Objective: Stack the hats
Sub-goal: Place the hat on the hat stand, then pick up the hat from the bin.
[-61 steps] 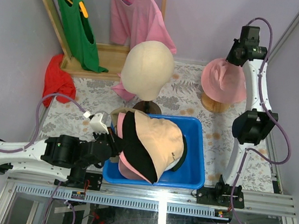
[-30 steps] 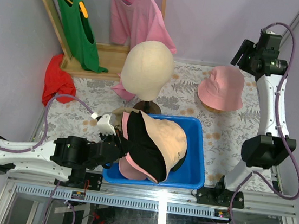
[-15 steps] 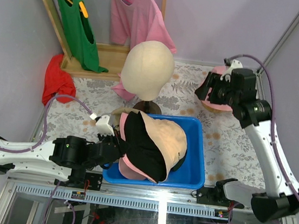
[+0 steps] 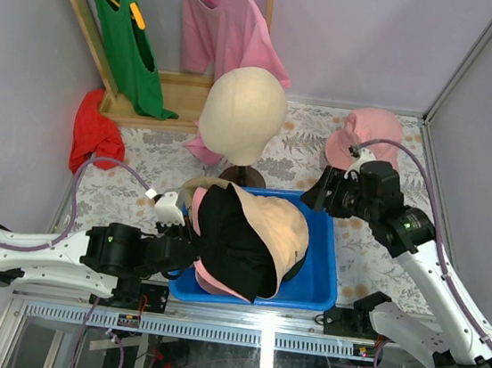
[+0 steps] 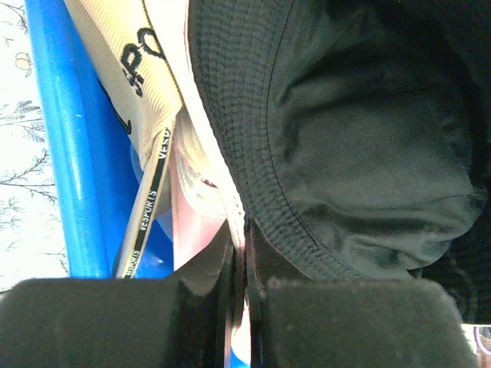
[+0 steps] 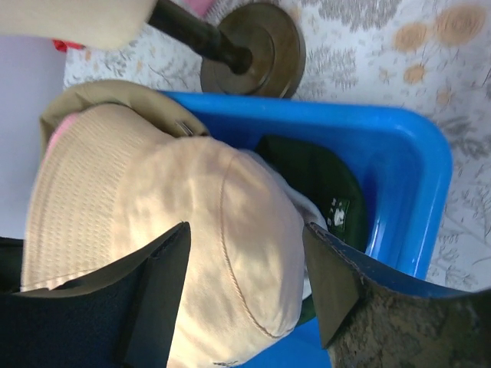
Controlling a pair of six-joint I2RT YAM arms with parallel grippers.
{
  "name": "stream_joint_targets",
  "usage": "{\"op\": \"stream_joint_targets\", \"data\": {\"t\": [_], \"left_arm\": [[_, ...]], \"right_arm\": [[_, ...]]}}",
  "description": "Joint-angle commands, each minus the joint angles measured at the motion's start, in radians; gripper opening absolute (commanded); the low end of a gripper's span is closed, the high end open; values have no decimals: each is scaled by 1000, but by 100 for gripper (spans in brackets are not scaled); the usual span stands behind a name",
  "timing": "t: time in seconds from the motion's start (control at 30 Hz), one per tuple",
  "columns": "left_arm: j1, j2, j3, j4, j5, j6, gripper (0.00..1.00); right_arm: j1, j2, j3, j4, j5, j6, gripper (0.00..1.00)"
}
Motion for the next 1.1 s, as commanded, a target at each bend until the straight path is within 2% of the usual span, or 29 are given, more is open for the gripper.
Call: {"op": "stream_joint_targets", "data": {"t": [0.0, 0.23, 0.47, 0.7, 0.8, 0.9, 0.93, 1.0, 1.07], "left_arm": [[3, -11, 13, -96, 14, -25, 0], [2, 3, 28, -94, 10, -13, 0], [4, 6, 24, -83, 10, -11, 0], [2, -4, 17, -75, 4, -14, 0], [3, -10, 9, -63, 3, -14, 0], [3, -13, 0, -53, 2, -14, 0], [3, -14, -2, -51, 1, -14, 0], [4, -18, -9, -43, 1, -14, 0], [4, -23, -16, -40, 0, -16, 0]], "right_arm": [[26, -28, -83, 78, -38, 76, 67], [28, -43, -197, 170, -103, 144, 68], [27, -16, -239, 240, -161, 195, 72], [27, 14, -286, 293, -224, 251, 71], [28, 20, -316, 330, -245, 278, 60], [27, 15, -309, 329, -242, 278, 34], [28, 15, -299, 318, -235, 272, 22], [28, 14, -258, 286, -217, 255, 8], [28, 4, -212, 244, -188, 237, 3]]}}
